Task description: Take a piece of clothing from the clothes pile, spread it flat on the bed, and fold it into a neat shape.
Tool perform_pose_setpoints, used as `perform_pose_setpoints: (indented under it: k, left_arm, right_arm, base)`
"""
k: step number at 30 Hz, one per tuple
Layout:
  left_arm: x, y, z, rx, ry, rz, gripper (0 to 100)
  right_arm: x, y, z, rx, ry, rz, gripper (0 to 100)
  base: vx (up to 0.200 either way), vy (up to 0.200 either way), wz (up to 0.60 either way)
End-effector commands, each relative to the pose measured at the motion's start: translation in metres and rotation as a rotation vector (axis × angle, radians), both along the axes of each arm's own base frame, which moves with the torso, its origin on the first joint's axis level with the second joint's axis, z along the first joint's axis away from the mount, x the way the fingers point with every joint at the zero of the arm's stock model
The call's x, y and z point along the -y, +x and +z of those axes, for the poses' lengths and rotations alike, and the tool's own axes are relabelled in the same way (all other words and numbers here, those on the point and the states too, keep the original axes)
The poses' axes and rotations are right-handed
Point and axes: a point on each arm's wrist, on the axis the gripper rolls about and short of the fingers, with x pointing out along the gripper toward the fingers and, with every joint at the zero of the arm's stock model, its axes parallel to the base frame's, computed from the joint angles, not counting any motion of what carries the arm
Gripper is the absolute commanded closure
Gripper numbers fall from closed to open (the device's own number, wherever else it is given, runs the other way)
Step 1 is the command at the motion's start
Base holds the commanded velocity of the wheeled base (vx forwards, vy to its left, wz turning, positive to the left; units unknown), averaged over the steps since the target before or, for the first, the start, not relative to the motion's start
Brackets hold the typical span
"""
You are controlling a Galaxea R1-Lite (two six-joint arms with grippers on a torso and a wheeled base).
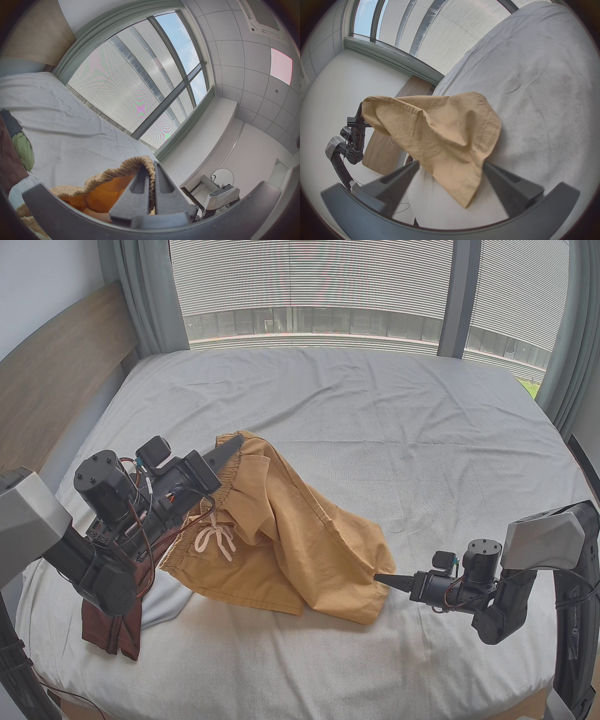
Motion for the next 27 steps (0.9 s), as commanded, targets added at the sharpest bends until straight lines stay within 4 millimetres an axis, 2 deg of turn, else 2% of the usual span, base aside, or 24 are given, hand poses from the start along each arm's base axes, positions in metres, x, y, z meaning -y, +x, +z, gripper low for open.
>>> perform_pose_setpoints:
  k: [1, 8, 25, 26, 27]
  left_arm:
    - [0.0, -0.001, 0.0, -0.002, 0.001, -0.002, 100]
    - [0.0, -0.001, -0.001, -0.004, 0.001, -0.002, 100]
    - [0.001, -0.002, 0.0, -0.003, 0.0, -0.007, 100]
    - [0.001, -0.002, 0.0, -0.003, 0.0, -0.007, 100]
    - [0.001, -0.002, 0.0, -0.002, -0.001, -0.007, 100]
  right_arm:
    - [-0.01, 0.009, -0.011, 0.003, 0.005, 0.017, 0]
    - [-0.025, 0.016, -0.013, 0.011, 0.03, 0.039, 0]
    - [-0.035, 0.025, -0.022, 0.033, 0.027, 0.027, 0]
    - [-0.035, 0.026, -0.021, 0.039, 0.026, 0.018, 100]
    - [-0.035, 0.026, -0.021, 0.037, 0.024, 0.015, 100]
  base:
    - [0.0, 0.0, 0.0]
    - [0.0, 0.0, 0.0]
    - [0.0, 0.0, 0.0]
    - [0.0, 0.0, 0.0]
    - [0.0, 0.0, 0.0]
